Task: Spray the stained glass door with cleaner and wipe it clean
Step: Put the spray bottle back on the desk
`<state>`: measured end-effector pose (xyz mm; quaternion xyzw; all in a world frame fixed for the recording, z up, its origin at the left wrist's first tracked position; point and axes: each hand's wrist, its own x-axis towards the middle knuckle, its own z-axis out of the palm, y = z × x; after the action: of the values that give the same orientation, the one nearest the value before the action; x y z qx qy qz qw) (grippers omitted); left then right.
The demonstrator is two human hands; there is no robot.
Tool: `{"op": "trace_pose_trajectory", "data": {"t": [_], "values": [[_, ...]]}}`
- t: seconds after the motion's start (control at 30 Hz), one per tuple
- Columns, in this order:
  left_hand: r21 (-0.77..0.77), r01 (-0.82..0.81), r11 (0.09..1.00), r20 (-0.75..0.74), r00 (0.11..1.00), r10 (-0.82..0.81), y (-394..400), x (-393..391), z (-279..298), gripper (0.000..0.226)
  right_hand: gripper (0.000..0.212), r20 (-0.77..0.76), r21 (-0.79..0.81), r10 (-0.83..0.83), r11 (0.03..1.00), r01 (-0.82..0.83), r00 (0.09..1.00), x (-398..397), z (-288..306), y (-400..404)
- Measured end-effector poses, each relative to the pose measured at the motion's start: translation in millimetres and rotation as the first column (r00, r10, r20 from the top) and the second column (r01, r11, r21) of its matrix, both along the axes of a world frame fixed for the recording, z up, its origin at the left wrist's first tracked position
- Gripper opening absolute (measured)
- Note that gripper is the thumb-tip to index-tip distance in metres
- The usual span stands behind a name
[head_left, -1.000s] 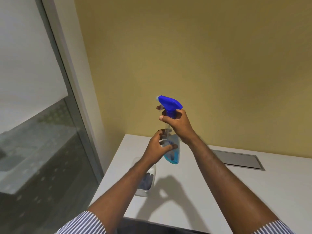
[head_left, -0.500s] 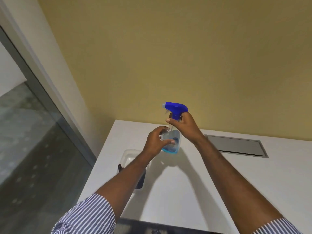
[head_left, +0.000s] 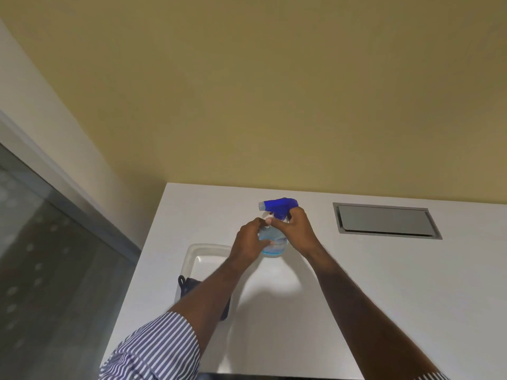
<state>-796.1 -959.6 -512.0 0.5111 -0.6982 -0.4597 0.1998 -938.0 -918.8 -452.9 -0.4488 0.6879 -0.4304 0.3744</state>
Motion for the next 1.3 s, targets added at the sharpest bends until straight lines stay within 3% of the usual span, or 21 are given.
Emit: {"op": "trace_pose_trajectory", "data": {"t": [0.6, 1.03, 1.3], "values": [[0.154, 0.006, 0.988, 0.053, 0.998, -0.015, -3.4, 4.1, -44.6, 0.047, 0.037, 0.032, 0.031, -0.006, 0.999, 0.005, 0.999, 4.5, -61.0, 0.3], [0.091, 0.017, 0.996, 0.096, 0.995, -0.025, 7.1, 9.8, -41.8, 0.051, 0.040, 0.069, -0.023, 0.044, 0.999, -0.043, 0.997, 7.1, -70.6, 5.6], [-0.052, 0.117, 0.992, 0.197, 0.975, -0.105, 15.8, 19.9, -41.5, 0.051, 0.053, 0.053, -0.089, 0.108, 0.991, -0.103, 0.993, 6.8, -65.5, 17.1]]}}
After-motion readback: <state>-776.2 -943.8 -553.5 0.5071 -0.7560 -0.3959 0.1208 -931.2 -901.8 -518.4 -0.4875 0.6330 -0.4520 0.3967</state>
